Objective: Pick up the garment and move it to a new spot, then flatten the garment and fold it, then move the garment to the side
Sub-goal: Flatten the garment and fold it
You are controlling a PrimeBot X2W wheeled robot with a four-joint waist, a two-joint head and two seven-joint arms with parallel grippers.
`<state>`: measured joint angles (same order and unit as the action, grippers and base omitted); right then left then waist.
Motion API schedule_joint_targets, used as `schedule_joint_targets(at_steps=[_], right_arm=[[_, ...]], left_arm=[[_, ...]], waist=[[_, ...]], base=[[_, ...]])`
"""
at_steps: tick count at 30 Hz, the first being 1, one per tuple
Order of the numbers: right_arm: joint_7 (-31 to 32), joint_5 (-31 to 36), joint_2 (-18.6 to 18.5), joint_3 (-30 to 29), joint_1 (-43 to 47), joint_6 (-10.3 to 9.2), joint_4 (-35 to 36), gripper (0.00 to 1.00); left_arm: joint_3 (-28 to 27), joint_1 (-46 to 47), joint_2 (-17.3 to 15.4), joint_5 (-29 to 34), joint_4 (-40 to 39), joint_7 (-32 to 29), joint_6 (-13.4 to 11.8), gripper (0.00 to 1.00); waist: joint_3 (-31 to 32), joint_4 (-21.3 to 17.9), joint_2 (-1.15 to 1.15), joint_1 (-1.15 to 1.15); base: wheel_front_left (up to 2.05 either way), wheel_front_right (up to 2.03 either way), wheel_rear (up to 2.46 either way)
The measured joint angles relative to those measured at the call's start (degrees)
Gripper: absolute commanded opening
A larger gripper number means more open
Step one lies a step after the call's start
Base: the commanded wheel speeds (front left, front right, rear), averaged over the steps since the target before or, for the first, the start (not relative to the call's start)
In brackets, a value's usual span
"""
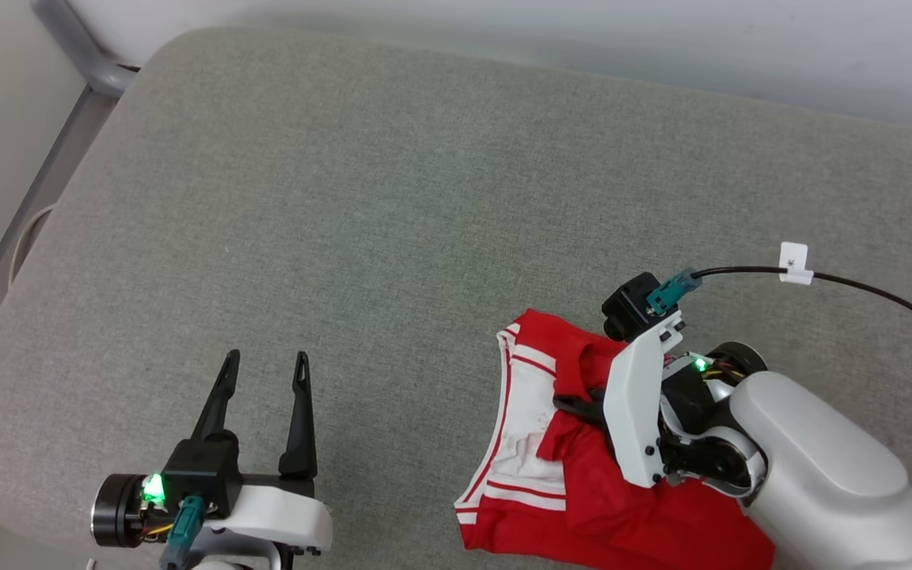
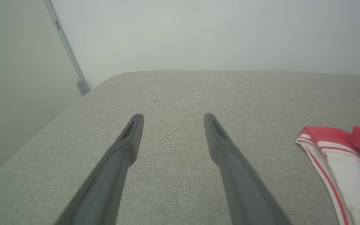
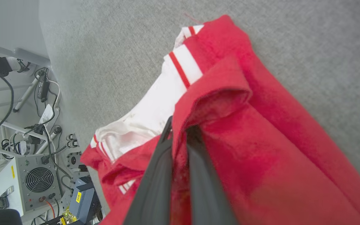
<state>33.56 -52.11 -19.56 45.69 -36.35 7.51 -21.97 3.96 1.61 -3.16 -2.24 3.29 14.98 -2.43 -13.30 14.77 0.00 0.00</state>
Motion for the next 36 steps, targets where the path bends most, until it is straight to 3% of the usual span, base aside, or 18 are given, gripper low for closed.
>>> schedule_joint_targets(at_steps=[5,6,7,11,18,25,28,36], right_arm=[[-1.9,0.0,1.3,2.2,-1.3,0.0,-4.4,0.0],[-2.4,-0.6,1.4,2.5,-1.3,0.0,-4.6,0.35],[-2.9,-1.0,1.4,2.8,-1.3,0.0,-4.6,1.0],[-6.5,-2.7,-0.1,3.3,-1.2,0.0,-0.8,1.0],[-13.4,-3.6,-7.9,-0.2,1.9,-0.01,10.3,1.0],[-25.8,7.0,-12.1,-10.6,6.9,0.0,14.7,1.0],[-32.1,13.7,-11.1,-17.3,10.2,0.0,14.5,1.0],[-44.8,32.4,-3.1,-34.0,20.5,0.0,16.3,1.0]], left_arm=[[0.4,0.4,0.1,-0.1,0.4,0.0,-0.1,1.0],[0.4,0.4,0.1,-0.2,0.5,0.0,-0.2,1.0],[0.4,0.4,0.1,-0.3,0.6,0.0,-0.2,1.0],[-0.4,-0.1,0.2,-0.3,0.8,0.0,-0.3,1.0],[-1.6,-1.8,0.1,0.5,0.2,0.0,-0.1,1.0],[-2.3,-3.2,-0.3,1.1,-0.2,0.0,-0.1,1.0],[-2.5,-3.8,-0.5,1.1,-0.3,0.0,0.0,1.0],[-2.2,-5.3,-0.5,1.7,-1.0,0.0,-0.7,1.0]], waist=[[-0.8,0.5,0.0,0.0],[-0.6,0.4,0.0,0.0],[-0.4,0.3,0.0,0.0],[1.1,-0.3,0.0,0.0],[4.1,-2.9,0.0,0.0],[6.4,-6.2,0.0,0.0],[7.3,-7.5,0.0,0.0],[9.1,-10.7,0.0,0.0]], base=[[0.0,0.0,0.0],[0.0,0.0,0.0],[0.0,0.0,0.0],[0.0,0.0,0.0],[0.0,0.0,0.0],[0.0,0.0,0.0],[0.0,0.0,0.0],[0.0,0.0,0.0]])
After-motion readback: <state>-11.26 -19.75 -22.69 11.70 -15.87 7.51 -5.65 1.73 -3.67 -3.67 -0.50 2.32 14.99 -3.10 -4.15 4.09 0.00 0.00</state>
